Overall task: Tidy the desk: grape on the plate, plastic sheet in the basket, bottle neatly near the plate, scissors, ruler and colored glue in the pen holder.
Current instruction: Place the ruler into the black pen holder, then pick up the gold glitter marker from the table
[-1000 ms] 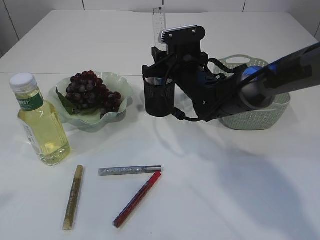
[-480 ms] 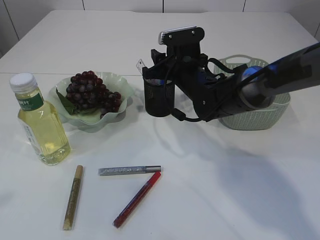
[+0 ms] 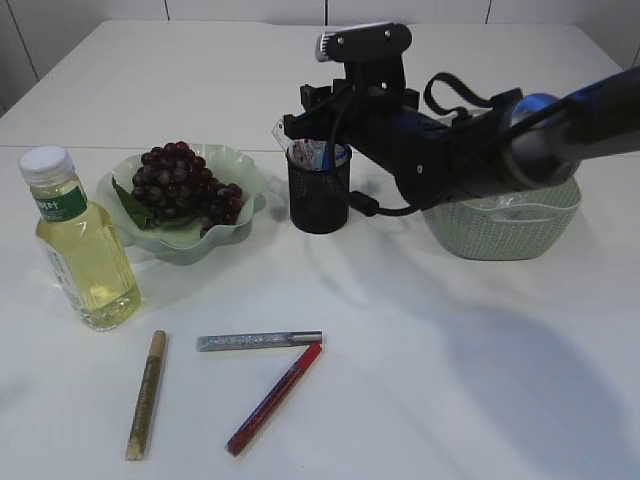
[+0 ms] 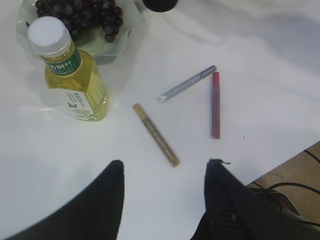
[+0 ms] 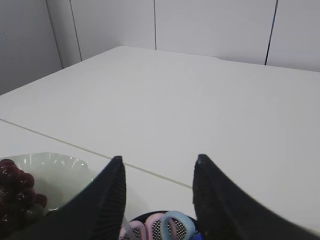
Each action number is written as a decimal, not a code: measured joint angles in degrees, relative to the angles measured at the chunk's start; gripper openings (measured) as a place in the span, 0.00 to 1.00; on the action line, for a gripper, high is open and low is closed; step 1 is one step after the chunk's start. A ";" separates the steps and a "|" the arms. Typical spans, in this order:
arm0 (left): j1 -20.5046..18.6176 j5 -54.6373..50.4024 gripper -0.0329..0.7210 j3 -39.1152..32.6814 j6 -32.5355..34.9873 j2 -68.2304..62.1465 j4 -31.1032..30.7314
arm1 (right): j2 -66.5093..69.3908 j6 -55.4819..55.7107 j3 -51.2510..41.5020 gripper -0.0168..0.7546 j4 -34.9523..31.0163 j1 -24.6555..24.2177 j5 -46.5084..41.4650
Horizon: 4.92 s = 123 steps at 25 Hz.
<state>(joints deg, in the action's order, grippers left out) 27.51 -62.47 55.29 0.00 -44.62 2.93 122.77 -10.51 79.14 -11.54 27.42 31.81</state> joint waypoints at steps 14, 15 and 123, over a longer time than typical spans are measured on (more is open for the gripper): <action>0.00 0.68 0.55 0.00 0.00 0.00 -0.26 | -21.92 0.00 0.00 0.48 0.11 0.00 -49.66; 0.00 0.78 0.55 0.00 0.00 0.00 -0.38 | -23.67 0.00 0.00 0.48 0.11 0.00 -54.21; 0.00 14.87 0.54 4.35 -25.68 -59.55 -1.42 | -41.54 10.51 0.00 0.47 -3.47 0.00 -103.03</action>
<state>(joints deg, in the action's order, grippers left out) 27.51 -47.61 59.63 -25.68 -104.17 1.52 81.23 0.00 79.14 -15.01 27.42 -71.22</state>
